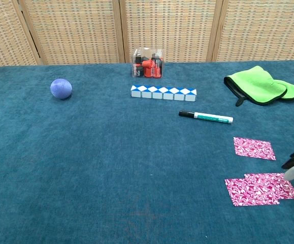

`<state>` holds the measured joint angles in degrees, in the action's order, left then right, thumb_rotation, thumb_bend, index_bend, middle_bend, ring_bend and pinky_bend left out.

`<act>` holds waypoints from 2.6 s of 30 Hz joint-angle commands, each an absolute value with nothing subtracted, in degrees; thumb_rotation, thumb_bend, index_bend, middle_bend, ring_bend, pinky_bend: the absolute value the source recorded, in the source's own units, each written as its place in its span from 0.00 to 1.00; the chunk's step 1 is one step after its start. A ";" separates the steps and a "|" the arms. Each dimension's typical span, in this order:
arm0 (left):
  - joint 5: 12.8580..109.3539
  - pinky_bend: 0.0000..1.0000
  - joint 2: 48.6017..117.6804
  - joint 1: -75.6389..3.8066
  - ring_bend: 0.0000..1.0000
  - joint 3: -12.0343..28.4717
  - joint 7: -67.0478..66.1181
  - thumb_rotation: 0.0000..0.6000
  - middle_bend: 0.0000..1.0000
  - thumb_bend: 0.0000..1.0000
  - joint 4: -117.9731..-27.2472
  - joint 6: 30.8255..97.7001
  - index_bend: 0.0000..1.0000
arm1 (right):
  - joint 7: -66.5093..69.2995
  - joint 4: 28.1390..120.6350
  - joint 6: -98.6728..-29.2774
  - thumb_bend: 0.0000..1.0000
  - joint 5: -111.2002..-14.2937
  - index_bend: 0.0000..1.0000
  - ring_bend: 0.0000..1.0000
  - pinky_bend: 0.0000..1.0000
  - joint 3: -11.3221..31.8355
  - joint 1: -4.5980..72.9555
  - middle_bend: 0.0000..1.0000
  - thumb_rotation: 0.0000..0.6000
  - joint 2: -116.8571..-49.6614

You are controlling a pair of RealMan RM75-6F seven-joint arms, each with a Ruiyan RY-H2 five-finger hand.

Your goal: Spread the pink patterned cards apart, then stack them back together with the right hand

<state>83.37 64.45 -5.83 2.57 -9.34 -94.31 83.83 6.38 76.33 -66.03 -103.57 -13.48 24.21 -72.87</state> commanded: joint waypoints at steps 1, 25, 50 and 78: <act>83.39 0.00 64.40 -5.84 0.00 2.55 -9.26 1.00 0.00 0.00 -94.31 83.78 0.00 | 5.11 76.44 -64.33 1.00 -103.85 0.17 0.00 0.04 -13.42 24.88 0.13 1.00 -74.38; 83.23 0.00 64.29 -5.90 0.00 2.55 -9.24 1.00 0.00 0.00 -94.48 83.58 0.00 | 1.14 74.98 -57.34 1.00 -96.68 0.17 0.00 0.04 -12.54 24.40 0.13 1.00 -73.27; 83.61 0.00 64.00 -6.04 0.00 2.27 -9.15 1.00 0.00 0.00 -94.44 83.24 0.00 | 5.47 86.20 -59.83 0.23 -93.15 0.16 0.00 0.04 -6.39 26.93 0.00 1.00 -71.72; 83.24 0.00 63.77 -6.13 0.00 2.29 -8.99 1.00 0.00 0.00 -94.78 82.89 0.00 | -4.86 87.29 -52.81 0.31 -82.28 0.24 0.00 0.04 -2.65 28.06 0.00 1.00 -82.08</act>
